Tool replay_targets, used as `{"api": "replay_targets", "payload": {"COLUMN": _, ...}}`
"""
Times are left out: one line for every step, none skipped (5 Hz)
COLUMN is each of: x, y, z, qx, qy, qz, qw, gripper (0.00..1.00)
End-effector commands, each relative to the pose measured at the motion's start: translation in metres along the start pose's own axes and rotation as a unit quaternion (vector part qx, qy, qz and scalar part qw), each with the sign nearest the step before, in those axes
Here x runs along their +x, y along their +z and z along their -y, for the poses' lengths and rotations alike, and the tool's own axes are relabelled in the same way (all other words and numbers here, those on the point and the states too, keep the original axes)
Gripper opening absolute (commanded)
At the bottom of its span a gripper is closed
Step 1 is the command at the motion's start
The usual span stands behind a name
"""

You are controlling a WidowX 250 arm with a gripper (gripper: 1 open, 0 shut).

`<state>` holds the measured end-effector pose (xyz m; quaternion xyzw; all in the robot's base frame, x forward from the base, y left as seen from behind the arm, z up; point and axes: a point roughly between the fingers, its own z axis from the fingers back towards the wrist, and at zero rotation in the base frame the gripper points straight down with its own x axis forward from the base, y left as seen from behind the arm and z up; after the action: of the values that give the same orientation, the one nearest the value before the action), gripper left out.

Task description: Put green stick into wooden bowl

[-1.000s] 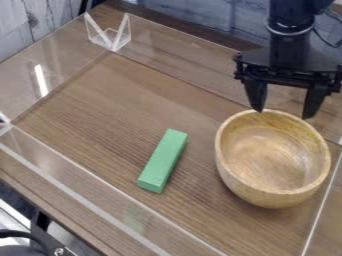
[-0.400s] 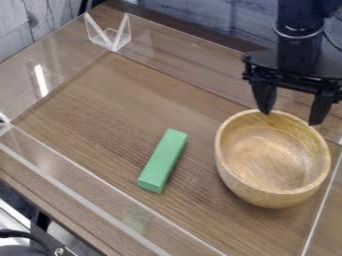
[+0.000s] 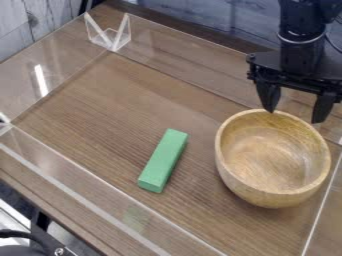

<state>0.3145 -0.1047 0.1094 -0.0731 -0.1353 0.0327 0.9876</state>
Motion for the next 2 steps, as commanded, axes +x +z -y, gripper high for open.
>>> {"api": "replay_targets", "payload": {"x": 0.004, "y": 0.007, "z": -0.006, "qx": 0.001, "qy": -0.007, "qz": -0.002, "qw": 1.0, "gripper": 1.0}}
{"api": "replay_targets", "payload": {"x": -0.001, "y": 0.001, "z": -0.023, "qx": 0.014, "qy": 0.012, "qz": -0.014, "qw": 0.9997, "gripper": 1.0}}
